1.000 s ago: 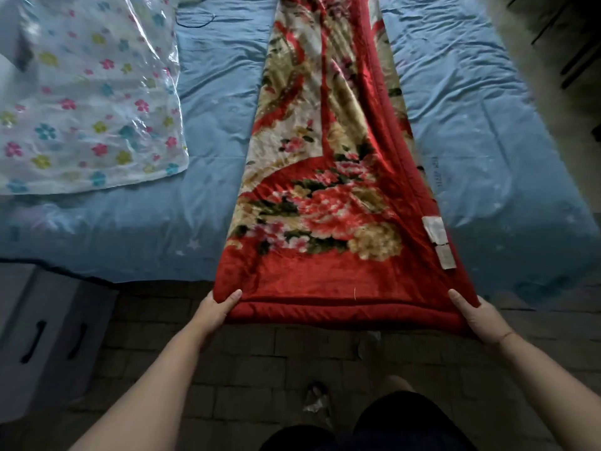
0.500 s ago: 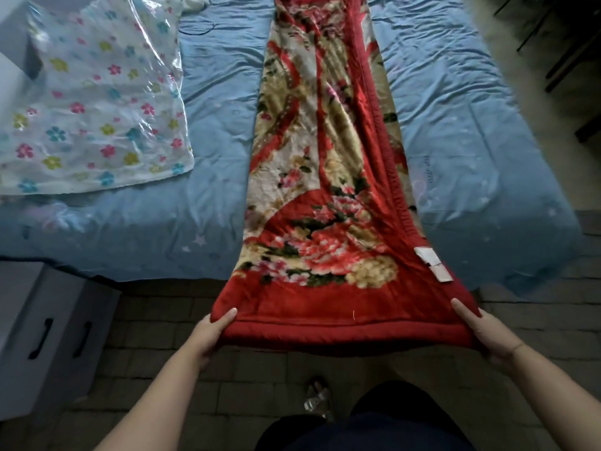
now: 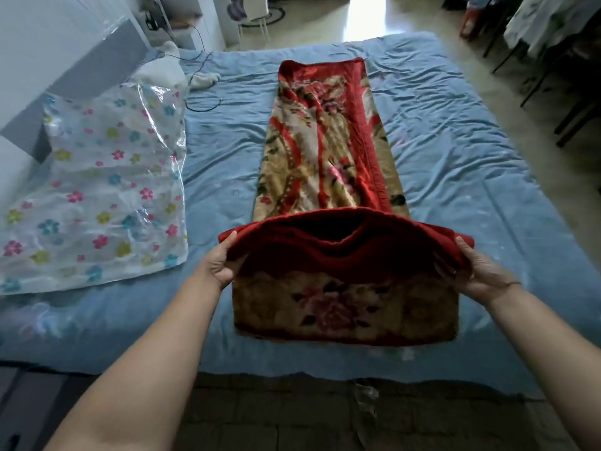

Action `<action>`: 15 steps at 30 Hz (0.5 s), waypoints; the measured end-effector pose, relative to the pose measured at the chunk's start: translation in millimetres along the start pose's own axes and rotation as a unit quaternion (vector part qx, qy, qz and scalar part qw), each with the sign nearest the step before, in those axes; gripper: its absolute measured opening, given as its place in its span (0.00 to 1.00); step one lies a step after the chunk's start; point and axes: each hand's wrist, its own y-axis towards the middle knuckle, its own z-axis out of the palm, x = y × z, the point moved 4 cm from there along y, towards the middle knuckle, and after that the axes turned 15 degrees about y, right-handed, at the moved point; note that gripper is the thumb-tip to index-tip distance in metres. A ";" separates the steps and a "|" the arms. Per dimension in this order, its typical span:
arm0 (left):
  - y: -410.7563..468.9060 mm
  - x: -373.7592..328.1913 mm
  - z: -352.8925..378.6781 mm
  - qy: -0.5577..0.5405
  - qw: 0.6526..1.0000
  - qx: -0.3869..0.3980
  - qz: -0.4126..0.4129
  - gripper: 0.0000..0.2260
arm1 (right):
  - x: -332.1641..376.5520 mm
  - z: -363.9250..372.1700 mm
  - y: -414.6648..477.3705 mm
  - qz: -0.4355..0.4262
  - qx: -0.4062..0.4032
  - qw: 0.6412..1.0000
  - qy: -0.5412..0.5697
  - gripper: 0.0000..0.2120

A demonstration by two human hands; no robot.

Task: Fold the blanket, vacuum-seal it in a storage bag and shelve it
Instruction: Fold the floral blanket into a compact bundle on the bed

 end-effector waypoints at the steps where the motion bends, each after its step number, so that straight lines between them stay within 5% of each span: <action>1: 21.6 -11.5 10.2 -0.007 1.000 -0.010 0.003 0.09 | 10.2 15.4 19.3 -0.004 0.003 1.000 -0.009 0.42; 3: 55.9 -34.1 30.8 -0.018 1.000 -0.016 0.013 0.08 | 26.9 41.7 56.3 -0.010 0.009 0.999 -0.039 0.41; 6: 95.4 -44.9 48.3 0.028 0.999 -0.034 0.002 0.16 | 36.3 61.3 105.4 -0.010 0.001 0.999 -0.054 0.13; 8: 115.2 -31.8 52.3 0.066 0.997 -0.043 -0.017 0.21 | 30.1 49.9 133.3 -0.004 -0.041 0.994 -0.099 0.08; 13: 122.7 37.5 23.0 0.185 0.973 -0.113 -0.077 0.13 | -6.6 -9.1 150.3 -0.008 -0.123 0.949 -0.290 0.28; 15: 141.1 77.1 -17.2 0.213 0.963 -0.133 -0.098 0.26 | -14.2 -34.1 148.3 -0.018 -0.167 0.913 -0.372 0.31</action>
